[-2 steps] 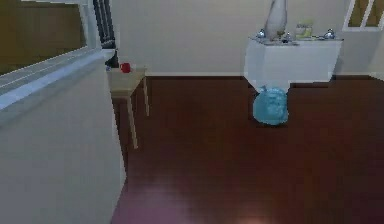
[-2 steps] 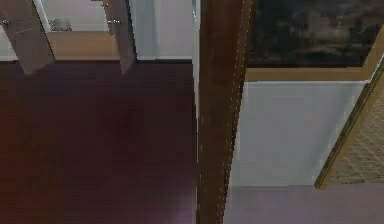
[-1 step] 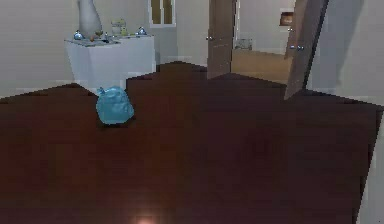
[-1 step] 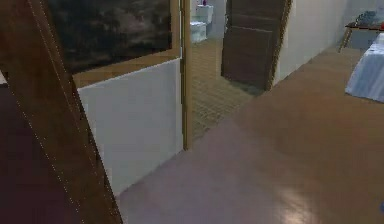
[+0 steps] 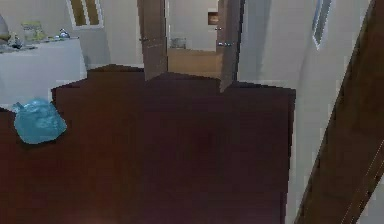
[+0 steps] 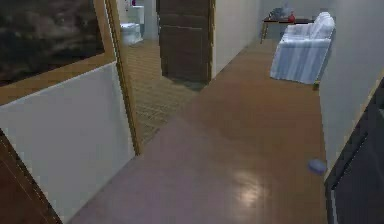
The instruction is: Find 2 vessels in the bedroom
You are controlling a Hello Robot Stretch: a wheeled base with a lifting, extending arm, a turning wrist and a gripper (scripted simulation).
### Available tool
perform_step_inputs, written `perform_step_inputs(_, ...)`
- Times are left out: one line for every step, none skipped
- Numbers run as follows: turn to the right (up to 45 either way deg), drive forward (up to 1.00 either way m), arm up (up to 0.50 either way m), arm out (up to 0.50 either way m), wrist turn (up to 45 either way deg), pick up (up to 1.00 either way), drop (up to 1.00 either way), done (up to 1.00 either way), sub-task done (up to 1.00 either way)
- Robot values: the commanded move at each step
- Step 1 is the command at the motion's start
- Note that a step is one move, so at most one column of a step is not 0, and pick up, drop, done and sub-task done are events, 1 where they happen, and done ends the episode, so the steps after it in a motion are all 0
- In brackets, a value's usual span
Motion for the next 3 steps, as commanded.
perform_step_inputs(0.0, 0.65, 0.00, 0.00, 0.0, 0.00, 0.00, 0.00, 0.00)
perform_step_inputs(0.0, 1.00, 0.00, 0.00, 0.0, 0.00, 0.00, 0.00, 0.00)
perform_step_inputs(3.0, 0.00, 0.00, 0.00, 0.0, 0.00, 0.00, 0.00, 0.00)
